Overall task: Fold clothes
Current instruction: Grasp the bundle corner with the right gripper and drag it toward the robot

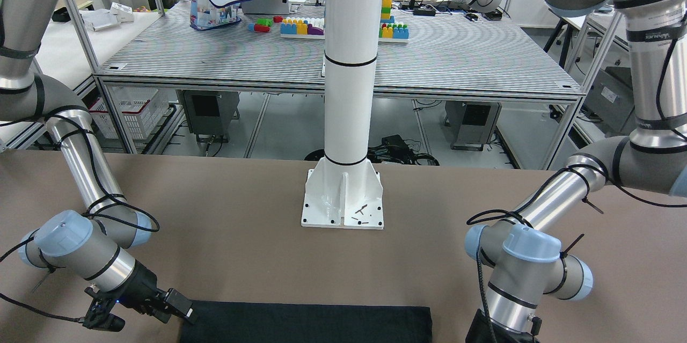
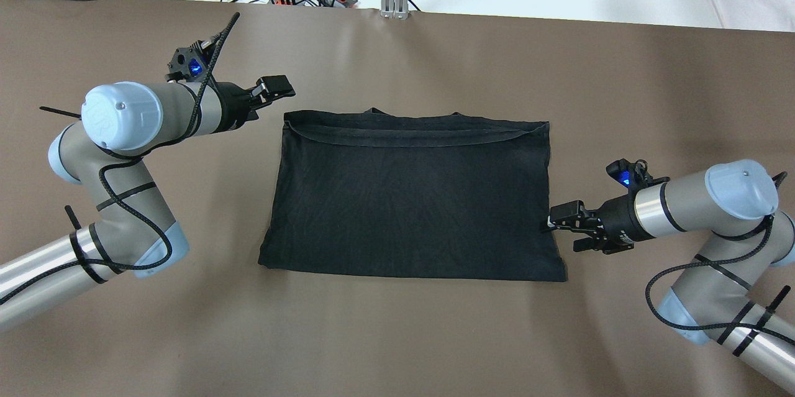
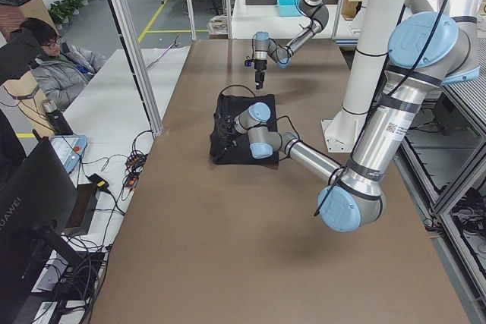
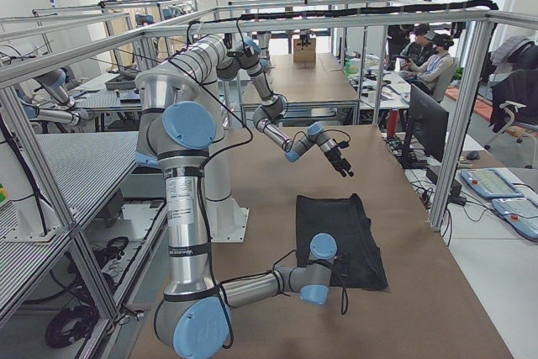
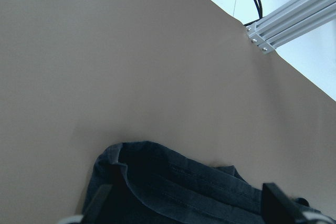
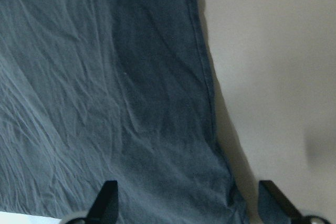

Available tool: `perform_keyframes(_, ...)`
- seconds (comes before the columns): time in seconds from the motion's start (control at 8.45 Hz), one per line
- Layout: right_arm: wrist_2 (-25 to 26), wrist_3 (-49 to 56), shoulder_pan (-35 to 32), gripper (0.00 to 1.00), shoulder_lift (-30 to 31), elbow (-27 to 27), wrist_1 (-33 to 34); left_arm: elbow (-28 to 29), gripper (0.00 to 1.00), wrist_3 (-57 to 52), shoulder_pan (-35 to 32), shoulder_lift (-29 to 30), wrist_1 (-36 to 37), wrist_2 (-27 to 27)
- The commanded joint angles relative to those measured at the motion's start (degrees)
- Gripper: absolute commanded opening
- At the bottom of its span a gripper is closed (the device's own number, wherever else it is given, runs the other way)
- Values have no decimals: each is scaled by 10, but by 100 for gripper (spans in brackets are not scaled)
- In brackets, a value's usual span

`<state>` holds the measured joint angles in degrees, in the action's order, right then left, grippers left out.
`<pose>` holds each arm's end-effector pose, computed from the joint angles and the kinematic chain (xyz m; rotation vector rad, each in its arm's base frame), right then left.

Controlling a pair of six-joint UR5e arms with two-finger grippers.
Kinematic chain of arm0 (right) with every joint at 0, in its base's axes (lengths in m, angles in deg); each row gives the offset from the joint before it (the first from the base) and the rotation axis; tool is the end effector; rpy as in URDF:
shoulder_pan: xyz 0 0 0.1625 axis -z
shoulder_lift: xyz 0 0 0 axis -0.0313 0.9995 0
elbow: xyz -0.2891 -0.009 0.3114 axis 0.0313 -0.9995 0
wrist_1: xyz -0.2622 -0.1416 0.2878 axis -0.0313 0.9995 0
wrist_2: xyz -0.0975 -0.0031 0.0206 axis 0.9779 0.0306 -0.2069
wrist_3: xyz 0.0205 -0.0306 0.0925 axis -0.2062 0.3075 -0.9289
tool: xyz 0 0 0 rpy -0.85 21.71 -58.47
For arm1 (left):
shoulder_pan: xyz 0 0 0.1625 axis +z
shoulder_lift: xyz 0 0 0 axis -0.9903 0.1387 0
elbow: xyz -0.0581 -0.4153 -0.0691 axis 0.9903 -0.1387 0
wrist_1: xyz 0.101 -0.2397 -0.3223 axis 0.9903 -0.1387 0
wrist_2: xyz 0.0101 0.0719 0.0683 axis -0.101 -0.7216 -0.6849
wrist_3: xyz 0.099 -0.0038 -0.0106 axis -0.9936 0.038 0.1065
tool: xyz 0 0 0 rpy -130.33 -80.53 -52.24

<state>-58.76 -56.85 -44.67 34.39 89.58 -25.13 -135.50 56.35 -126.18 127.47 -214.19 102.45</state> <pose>-0.3348 -0.4521 0.4635 -0.1033 -1.2867 0.2549 0.3932 -0.5578 0.2868 0.4093 1.2540 -0.6526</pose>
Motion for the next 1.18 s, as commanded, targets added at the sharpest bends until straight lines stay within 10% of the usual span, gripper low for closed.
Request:
perform_keyframes(0.0,7,-2,29,94,11,-1,0,0,100,0,0,-1,0,0)
perform_keyframes(0.47,55,5,66,93,22,-7,-4,0,100,0,0,-2,0,0)
perform_keyframes(0.71,63,7,66,5,24,-2,-7,0,100,-1,0,-3,0,0)
perform_keyframes(1.06,54,4,66,0,22,3,-6,0,100,-1,0,-6,0,-5)
